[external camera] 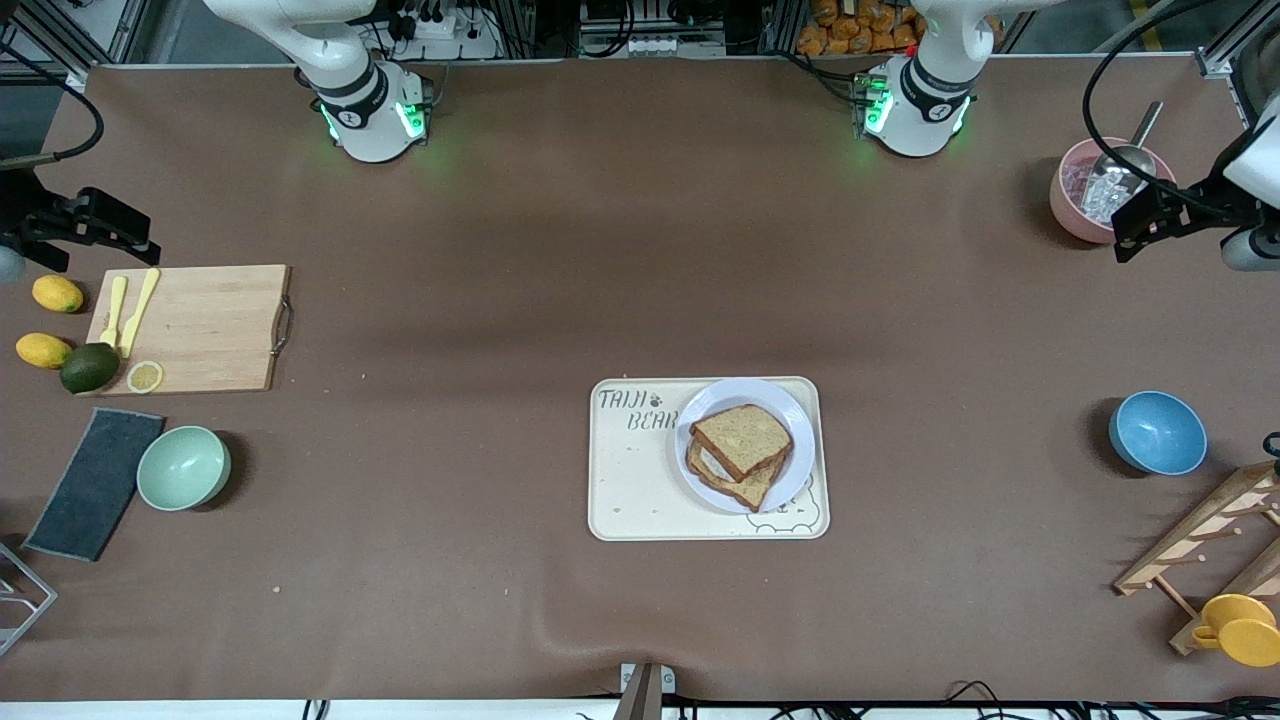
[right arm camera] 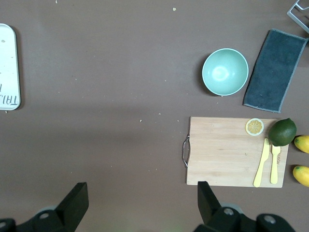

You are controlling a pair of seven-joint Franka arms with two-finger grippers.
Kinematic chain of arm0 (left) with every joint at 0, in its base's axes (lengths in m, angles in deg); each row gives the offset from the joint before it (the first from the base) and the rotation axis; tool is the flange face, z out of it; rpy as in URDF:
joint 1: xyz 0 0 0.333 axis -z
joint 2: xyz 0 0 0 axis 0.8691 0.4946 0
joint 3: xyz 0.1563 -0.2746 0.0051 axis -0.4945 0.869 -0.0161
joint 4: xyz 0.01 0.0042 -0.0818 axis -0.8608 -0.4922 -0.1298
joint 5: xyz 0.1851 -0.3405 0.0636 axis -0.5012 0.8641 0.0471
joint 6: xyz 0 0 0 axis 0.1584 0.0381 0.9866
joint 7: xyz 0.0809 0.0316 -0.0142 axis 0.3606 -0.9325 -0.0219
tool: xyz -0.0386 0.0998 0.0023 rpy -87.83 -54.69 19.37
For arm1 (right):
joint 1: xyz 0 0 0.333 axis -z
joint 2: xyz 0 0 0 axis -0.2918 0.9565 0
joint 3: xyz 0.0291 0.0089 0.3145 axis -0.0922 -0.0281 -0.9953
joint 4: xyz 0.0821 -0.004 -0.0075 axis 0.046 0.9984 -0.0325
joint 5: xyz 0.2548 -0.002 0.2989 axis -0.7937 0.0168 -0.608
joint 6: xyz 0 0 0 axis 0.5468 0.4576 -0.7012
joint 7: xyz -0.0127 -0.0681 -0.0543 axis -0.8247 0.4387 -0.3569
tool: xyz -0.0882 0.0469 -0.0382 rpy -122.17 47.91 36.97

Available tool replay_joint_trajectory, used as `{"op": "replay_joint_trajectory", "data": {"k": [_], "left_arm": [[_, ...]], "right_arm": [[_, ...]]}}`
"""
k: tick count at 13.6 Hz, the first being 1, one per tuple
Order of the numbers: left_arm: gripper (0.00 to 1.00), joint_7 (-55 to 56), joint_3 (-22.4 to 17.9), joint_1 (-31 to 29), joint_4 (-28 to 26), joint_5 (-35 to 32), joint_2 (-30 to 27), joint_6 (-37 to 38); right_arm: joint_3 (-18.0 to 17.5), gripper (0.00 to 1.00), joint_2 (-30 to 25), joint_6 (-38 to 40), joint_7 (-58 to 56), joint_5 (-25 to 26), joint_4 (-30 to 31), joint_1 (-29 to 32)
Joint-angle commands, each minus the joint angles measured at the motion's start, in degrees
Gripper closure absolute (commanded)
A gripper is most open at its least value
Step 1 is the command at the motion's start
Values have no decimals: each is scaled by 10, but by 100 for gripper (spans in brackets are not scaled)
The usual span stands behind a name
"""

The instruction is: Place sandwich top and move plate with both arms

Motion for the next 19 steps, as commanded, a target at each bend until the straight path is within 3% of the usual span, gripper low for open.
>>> {"op": "replay_joint_trajectory", "data": {"k": [1,4,7,10,12,19], "left_arm": [[0,14,-22,18,-13,15,-8,-10],[0,30,-26,34,-17,15,-11,-10],[0,69,-46,68,-59,17,-36,-19],[0,108,-87,111,-76,24,-52,-18],[0,108,-108,112,-77,62,-56,-13],[0,98,-118,110,-67,55,-58,1]], "right_arm": [[-1,0,-5,2,-4,0,3,2],[-1,0,-5,1,-4,0,3,2],[-1,0,-5,1,-4,0,3,2],[-1,0,-5,3,-4,0,2,2],[-1,0,-5,3,-4,-1,3,2],[-1,0,-4,0,-3,0,3,2]]}}
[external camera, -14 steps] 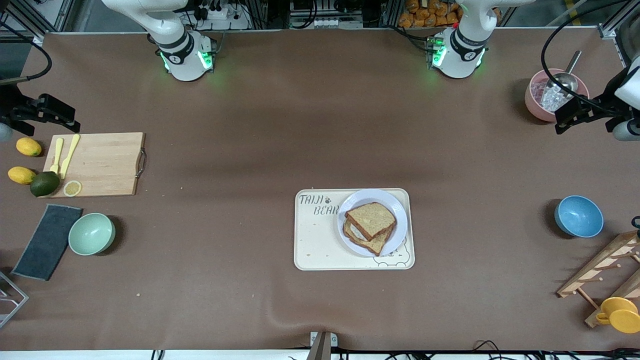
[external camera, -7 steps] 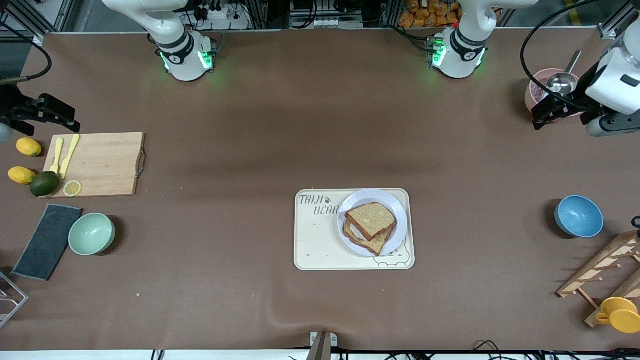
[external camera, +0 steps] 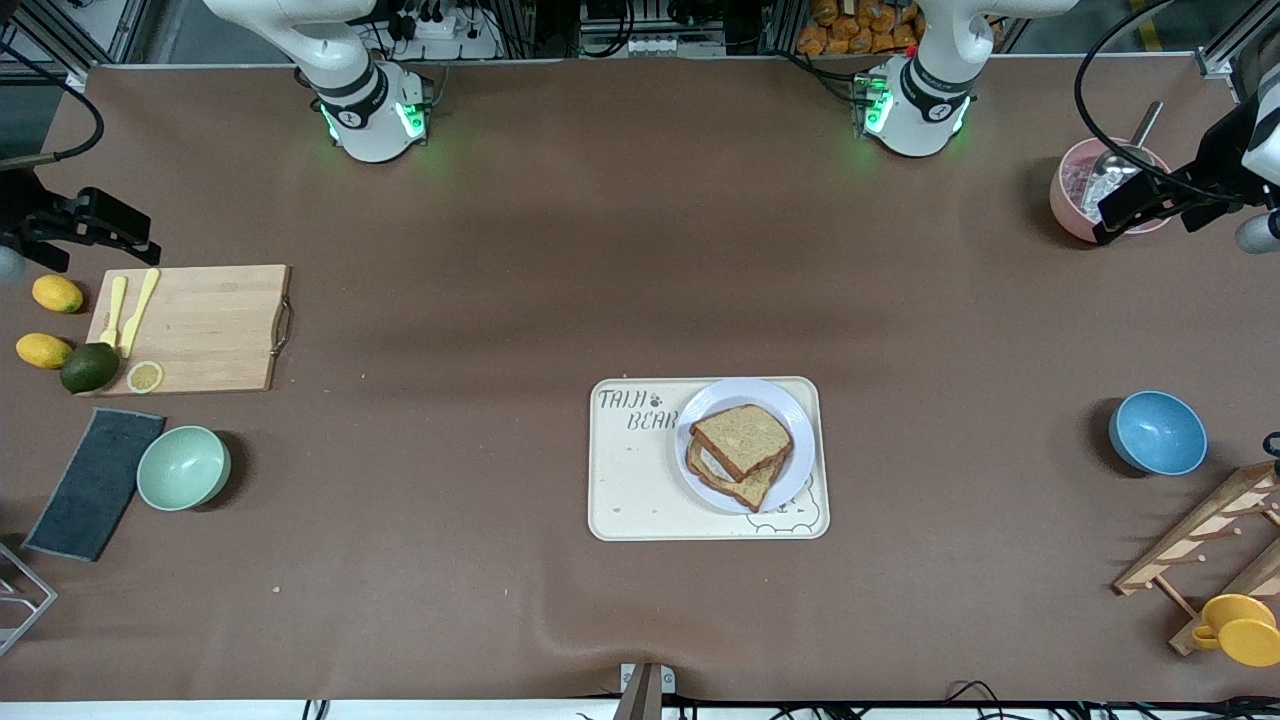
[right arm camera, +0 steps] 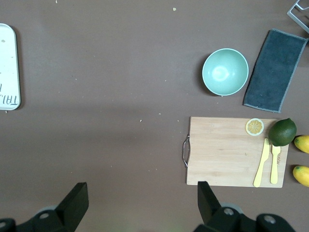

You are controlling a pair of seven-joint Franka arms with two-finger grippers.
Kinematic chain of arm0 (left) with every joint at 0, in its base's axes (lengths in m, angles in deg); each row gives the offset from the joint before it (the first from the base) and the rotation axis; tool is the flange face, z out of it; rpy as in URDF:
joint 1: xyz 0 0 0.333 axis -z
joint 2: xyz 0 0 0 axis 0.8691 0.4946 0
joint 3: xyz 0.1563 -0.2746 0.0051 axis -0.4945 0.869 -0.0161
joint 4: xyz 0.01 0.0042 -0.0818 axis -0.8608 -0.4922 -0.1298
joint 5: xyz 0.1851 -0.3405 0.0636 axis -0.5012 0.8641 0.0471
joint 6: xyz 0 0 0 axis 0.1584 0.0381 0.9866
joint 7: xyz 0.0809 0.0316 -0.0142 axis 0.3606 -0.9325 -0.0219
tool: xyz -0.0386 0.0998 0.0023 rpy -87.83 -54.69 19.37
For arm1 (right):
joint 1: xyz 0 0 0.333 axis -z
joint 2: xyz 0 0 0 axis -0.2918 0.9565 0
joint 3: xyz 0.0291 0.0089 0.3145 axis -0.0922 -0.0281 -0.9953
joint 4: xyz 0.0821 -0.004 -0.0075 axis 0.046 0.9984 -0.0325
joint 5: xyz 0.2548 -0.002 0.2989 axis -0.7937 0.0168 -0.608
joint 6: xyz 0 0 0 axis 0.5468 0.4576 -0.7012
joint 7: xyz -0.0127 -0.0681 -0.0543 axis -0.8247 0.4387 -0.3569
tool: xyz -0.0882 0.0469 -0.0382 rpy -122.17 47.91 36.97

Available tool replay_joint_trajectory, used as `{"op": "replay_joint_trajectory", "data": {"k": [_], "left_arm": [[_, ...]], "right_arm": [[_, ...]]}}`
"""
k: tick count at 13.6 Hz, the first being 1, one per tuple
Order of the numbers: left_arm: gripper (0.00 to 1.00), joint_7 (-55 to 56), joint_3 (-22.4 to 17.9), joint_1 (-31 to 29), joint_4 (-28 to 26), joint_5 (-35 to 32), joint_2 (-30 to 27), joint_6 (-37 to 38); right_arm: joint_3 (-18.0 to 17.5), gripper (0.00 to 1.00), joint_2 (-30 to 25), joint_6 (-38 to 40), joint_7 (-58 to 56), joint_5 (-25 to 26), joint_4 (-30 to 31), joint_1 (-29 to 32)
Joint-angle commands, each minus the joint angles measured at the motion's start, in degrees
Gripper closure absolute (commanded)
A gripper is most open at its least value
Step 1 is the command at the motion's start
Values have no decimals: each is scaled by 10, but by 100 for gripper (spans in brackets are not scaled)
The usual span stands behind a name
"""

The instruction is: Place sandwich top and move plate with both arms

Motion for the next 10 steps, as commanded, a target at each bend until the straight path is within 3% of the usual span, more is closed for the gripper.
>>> {"op": "replay_joint_trajectory", "data": {"k": [1,10], "left_arm": [[0,-9,-3,7,-1,-1,-2,2],[0,-19,-3,1,21,-8,21,5]], "right_arm": [[-1,0,-4,0,-2,-1,4,2],[-1,0,-4,1,-2,-1,3,1]]}}
